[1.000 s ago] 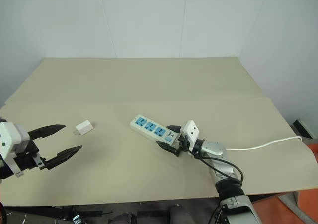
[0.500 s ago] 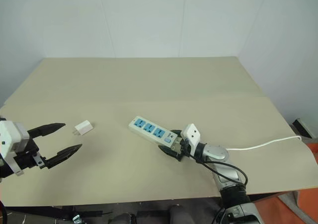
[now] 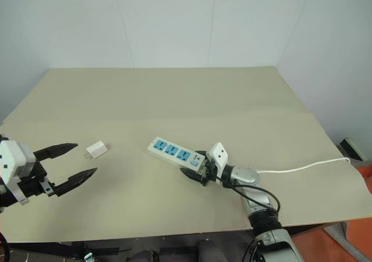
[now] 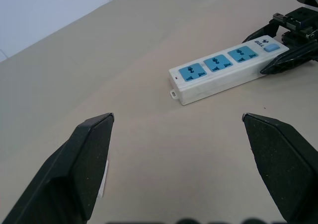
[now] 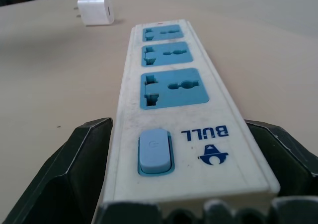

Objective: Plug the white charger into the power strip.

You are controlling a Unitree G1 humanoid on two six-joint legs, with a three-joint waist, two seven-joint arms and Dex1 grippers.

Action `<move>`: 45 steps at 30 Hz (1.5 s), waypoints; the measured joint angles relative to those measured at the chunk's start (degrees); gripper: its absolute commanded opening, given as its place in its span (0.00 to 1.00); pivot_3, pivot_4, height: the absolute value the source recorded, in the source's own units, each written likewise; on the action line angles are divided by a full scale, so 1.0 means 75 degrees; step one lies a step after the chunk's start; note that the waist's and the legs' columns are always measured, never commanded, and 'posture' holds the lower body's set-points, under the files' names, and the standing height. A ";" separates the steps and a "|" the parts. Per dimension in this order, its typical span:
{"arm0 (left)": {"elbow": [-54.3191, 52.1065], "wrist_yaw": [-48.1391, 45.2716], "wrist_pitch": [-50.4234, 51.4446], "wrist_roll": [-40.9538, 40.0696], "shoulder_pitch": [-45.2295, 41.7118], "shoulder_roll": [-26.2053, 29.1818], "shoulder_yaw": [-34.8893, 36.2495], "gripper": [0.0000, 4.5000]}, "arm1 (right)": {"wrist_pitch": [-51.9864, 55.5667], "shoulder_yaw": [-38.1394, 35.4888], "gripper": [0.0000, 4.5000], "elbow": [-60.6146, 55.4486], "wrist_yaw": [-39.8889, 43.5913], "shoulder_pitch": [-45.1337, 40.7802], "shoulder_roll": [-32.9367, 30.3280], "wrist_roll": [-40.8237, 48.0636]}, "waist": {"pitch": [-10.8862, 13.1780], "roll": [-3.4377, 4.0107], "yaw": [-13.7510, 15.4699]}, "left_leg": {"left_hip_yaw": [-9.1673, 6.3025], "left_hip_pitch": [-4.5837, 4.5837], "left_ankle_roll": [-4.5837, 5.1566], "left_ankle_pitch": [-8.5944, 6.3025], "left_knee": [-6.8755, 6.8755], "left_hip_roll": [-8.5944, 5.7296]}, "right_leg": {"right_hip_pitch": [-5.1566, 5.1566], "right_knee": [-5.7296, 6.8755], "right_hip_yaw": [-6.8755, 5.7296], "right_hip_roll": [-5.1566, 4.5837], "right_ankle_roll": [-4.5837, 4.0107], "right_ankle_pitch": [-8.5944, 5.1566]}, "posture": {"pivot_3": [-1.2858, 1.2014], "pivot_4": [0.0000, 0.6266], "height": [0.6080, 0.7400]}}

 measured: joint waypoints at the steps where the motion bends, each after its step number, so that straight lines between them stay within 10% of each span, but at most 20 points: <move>1: 0.0000 -0.0001 0.0000 0.0000 0.0010 0.0000 0.0003 1.00 | -0.0119 -0.0010 1.00 0.0159 0.0022 -0.0053 0.0069 -0.0009 | -0.0002 -0.0003 -0.0018 | 0.0000 0.0004 0.0000 0.0000 0.0000 0.0001 | 0.0002 0.0000 0.0000 0.0001 -0.0002 0.0002 | 0.52 0.24 1.00; 17: 0.0377 -0.0560 -0.0170 -0.0002 -0.0188 0.0517 0.0056 1.00 | -0.1913 0.0105 0.76 0.2593 0.1390 -0.1361 0.0110 -0.0252 | -0.0012 -0.0019 -0.0179 | -0.0001 0.0023 0.0000 0.0000 -0.0013 0.0005 | 0.0007 0.0001 0.0002 0.0009 -0.0009 0.0005 | 0.52 0.24 1.00; 24: 0.2911 -0.1417 -0.0622 0.0320 -0.2585 0.2012 -0.0794 1.00 | -0.1517 0.0057 0.76 0.2916 0.2459 -0.1845 0.0306 -0.0021 | 0.0005 -0.0003 -0.0150 | -0.0011 -0.0018 0.0001 0.0001 -0.0014 0.0001 | -0.0026 -0.0001 -0.0003 0.0018 -0.0009 0.0005 | 0.52 0.24 1.00; 33: 0.6721 -0.2973 -0.0777 0.2421 -0.7735 0.2952 -0.4823 1.00 | -0.1606 0.0317 0.76 0.3453 0.3672 -0.2240 0.0424 -0.0136 | 0.0014 0.0005 -0.0118 | -0.0019 -0.0053 0.0000 0.0000 -0.0011 -0.0013 | -0.0041 0.0003 -0.0012 0.0014 -0.0004 0.0003 | 0.52 0.24 1.00; 45: 0.9653 -0.5306 0.2099 0.6054 -1.2681 0.1588 -0.9957 1.00 | -0.1843 0.0320 0.76 0.3661 0.3678 -0.2335 0.0591 -0.0324 | 0.0020 0.0011 -0.0165 | -0.0041 -0.0047 0.0001 0.0000 -0.0006 -0.0006 | -0.0041 0.0017 -0.0003 0.0047 0.0002 -0.0001 | 0.52 0.24 1.00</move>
